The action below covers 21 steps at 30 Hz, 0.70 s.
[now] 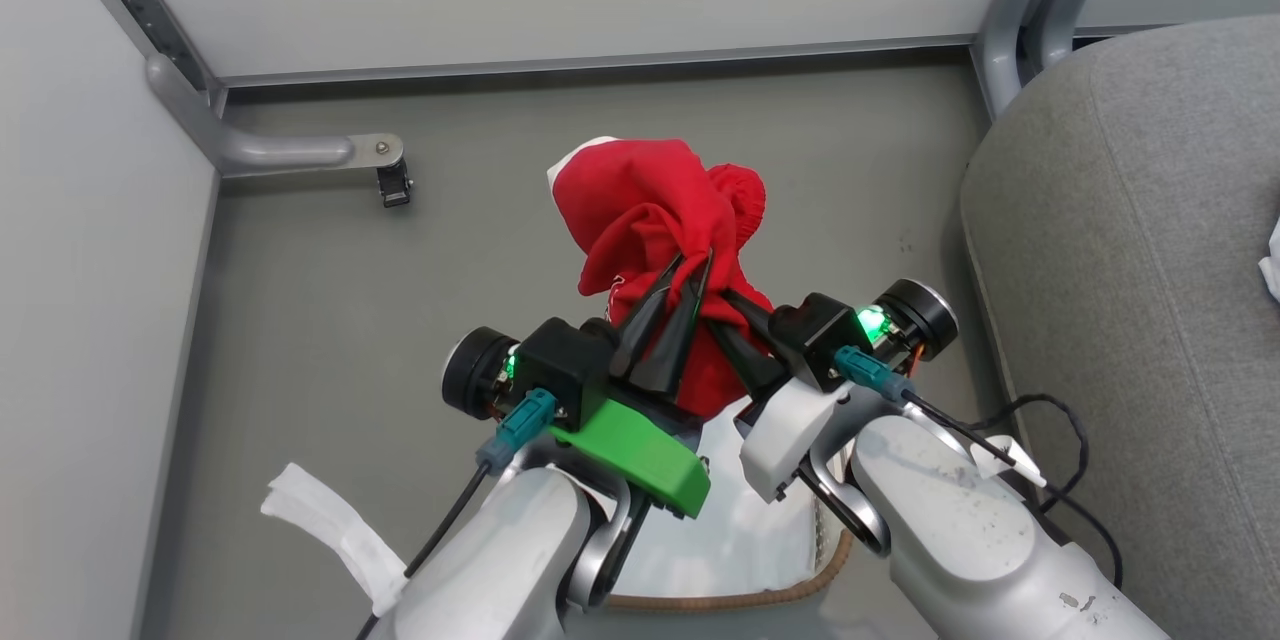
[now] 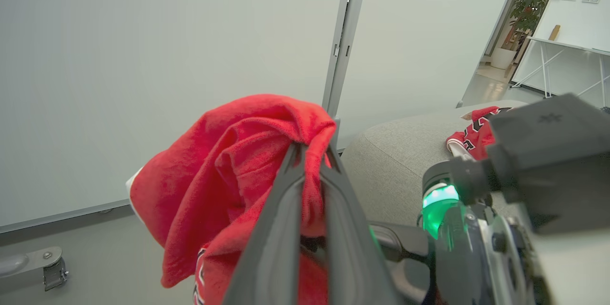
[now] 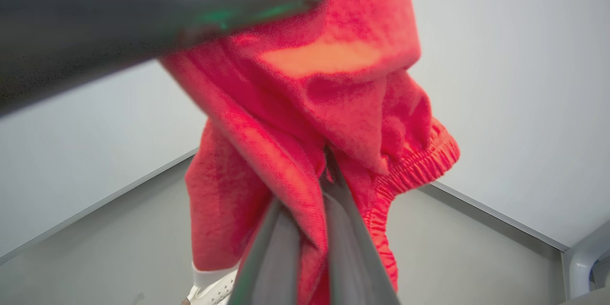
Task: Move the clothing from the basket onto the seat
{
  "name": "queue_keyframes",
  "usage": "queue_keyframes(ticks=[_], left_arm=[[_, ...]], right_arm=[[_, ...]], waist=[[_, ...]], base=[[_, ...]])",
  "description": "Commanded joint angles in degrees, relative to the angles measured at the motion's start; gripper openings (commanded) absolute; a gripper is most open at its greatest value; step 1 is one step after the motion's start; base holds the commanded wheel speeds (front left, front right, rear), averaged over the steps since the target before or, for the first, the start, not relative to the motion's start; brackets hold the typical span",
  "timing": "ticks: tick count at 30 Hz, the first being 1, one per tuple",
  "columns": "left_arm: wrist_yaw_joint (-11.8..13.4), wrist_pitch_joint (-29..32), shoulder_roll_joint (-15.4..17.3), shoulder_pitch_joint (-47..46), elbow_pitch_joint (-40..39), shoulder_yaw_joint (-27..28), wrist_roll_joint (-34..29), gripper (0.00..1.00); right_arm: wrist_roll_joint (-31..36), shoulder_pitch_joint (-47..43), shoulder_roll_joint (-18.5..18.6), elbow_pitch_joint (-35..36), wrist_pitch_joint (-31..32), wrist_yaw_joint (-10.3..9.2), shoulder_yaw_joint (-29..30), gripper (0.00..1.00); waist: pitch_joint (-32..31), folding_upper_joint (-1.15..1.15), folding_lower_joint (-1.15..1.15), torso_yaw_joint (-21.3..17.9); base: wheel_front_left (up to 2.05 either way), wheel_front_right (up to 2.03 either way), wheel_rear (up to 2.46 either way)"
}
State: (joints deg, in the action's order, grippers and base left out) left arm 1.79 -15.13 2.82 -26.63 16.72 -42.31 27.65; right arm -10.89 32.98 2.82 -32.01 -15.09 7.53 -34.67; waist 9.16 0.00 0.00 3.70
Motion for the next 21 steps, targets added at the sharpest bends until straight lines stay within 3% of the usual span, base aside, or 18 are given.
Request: queue_keyframes(ticks=[1, 2, 3, 4, 12, 21], left_arm=[[0.48, -0.02, 0.17, -1.13, -0.47, 0.6, -0.94, 0.0], [0.7, -0.01, 0.17, -1.14, -0.73, 0.74, -1.16, 0.16], [0.84, -0.01, 0.17, -1.0, -0.9, 0.83, -1.39, 0.45], [0.87, -0.01, 0.17, -0.94, -0.92, 0.91, -1.62, 0.98], [0.73, -0.01, 0.17, -0.12, -0.12, 2.64, -4.03, 1.0], [-0.73, 0.0, 0.29, 0.59, 1.56, 5.62, -6.73, 1.0]], right_arm=[[-0.37, 0.51, 0.24, 0.12, -0.1, -0.08, 0.11, 0.0], [-0.3, 0.58, 0.24, 0.2, -0.1, -0.08, 0.2, 0.0], [-0.32, 0.59, 0.25, 0.44, -0.1, -0.08, 0.42, 0.0], [-0.29, 0.52, 0.25, 0.65, -0.1, -0.08, 0.55, 0.0], [-0.25, -0.49, 0.23, 2.91, -0.1, -0.08, 2.13, 0.0], [-0.16, -1.2, 0.2, 4.46, -0.11, -0.08, 4.95, 0.0]], waist=[[0.06, 0.0, 0.0, -0.19], [0.11, 0.0, 0.0, -0.28], [0.18, 0.0, 0.0, -0.38], [0.22, 0.0, 0.0, -0.48], [0.81, 0.0, 0.0, -3.72], [2.01, 0.0, 0.0, -13.68]], base=[[0.0, 0.0, 0.0], [0.0, 0.0, 0.0], [0.0, 0.0, 0.0], [0.0, 0.0, 0.0], [0.0, 0.0, 0.0], [0.0, 0.0, 0.0]])
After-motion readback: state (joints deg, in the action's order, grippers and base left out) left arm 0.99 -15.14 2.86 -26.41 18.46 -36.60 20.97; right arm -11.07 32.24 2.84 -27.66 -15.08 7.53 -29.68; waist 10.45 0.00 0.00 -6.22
